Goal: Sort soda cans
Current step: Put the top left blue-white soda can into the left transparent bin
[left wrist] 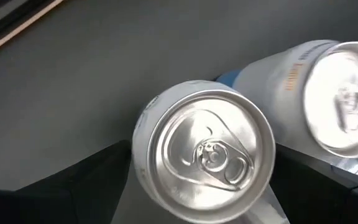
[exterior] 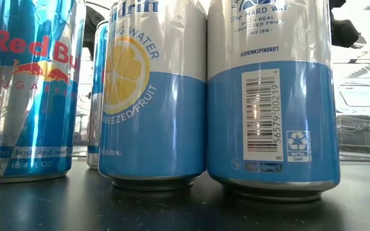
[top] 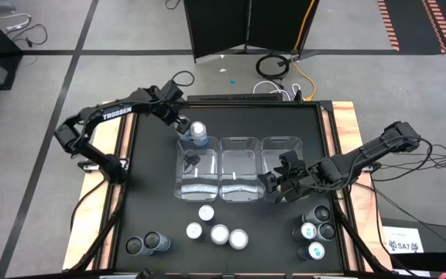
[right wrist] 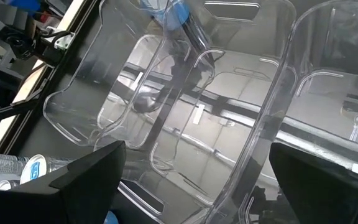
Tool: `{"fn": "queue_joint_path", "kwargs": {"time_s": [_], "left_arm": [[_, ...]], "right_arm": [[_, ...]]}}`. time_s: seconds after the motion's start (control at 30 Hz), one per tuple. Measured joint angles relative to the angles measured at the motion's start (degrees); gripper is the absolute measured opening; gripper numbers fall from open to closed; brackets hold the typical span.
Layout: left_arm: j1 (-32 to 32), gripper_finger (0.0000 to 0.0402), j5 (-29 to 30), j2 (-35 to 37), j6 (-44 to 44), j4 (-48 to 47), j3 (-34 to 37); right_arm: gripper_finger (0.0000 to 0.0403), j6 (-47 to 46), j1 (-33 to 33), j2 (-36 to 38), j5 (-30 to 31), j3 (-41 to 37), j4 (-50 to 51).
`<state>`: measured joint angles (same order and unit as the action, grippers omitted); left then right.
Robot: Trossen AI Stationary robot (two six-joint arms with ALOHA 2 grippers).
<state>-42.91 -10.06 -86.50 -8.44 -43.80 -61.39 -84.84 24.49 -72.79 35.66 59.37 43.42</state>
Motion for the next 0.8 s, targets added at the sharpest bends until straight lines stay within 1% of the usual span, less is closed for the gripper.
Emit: {"fn": "queue_joint_path", "kwargs": {"time_s": [0.27,0.47,0.57,0.7,0.8], "left_arm": [[0.0,0.036,0.6,-2.8,0.2,0.6,0.0],[0.0,0.0326,1.7,-2.8,-0.2,1.5,0.0],[0.0,0.0318,2.2,-2.8,-1.1,1.5,0.0],[0.0,0.0317,5.6,-1.7,-1.8,0.9,0.1],[-0.1,0.0317,7.6,1.2,-1.8,0.1,-0.3]], "right_arm": [[0.0389,0.0,0.0,0.0,0.0,0.0,-0.8],[0.0389,0.0,0.0,0.0,0.0,0.0,-0.9],[0.0389,0.0,0.0,0.0,0.0,0.0,-1.3],[0.0389,0.0,0.0,0.0,0.0,0.0,-1.3],[0.0389,0.2,0.0,0.0,0.0,0.0,-1.4]]}}
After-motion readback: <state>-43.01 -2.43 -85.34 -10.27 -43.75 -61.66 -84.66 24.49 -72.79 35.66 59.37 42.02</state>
